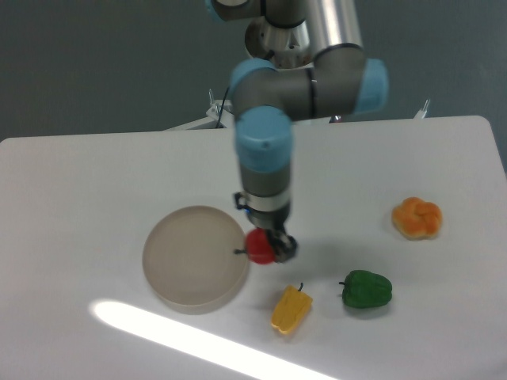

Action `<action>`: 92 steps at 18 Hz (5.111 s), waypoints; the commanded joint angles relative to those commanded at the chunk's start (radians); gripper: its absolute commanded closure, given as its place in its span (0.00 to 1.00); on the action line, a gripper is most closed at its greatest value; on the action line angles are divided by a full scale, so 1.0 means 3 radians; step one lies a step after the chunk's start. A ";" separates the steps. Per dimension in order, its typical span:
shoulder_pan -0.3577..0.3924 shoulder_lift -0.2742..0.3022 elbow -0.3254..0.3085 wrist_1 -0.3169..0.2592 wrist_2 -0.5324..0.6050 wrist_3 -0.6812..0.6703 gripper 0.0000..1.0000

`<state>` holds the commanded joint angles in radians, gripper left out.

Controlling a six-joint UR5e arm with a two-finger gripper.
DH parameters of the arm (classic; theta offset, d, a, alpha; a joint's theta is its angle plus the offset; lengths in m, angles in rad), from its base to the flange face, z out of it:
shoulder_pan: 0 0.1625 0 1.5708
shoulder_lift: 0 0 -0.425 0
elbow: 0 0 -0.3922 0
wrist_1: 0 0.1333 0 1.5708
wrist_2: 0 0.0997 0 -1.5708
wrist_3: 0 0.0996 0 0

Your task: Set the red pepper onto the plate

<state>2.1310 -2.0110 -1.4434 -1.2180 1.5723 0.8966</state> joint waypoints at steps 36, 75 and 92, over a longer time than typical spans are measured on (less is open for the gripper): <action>-0.0226 -0.0471 -0.0179 0.0839 -0.0184 -0.0043 0.47; -0.0221 -0.0420 -0.0195 0.0833 -0.0174 -0.0038 0.03; 0.0867 -0.0450 0.0613 0.0823 -0.0189 0.0936 0.00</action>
<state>2.3912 -2.1460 -1.2594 -0.9710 1.5156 1.1774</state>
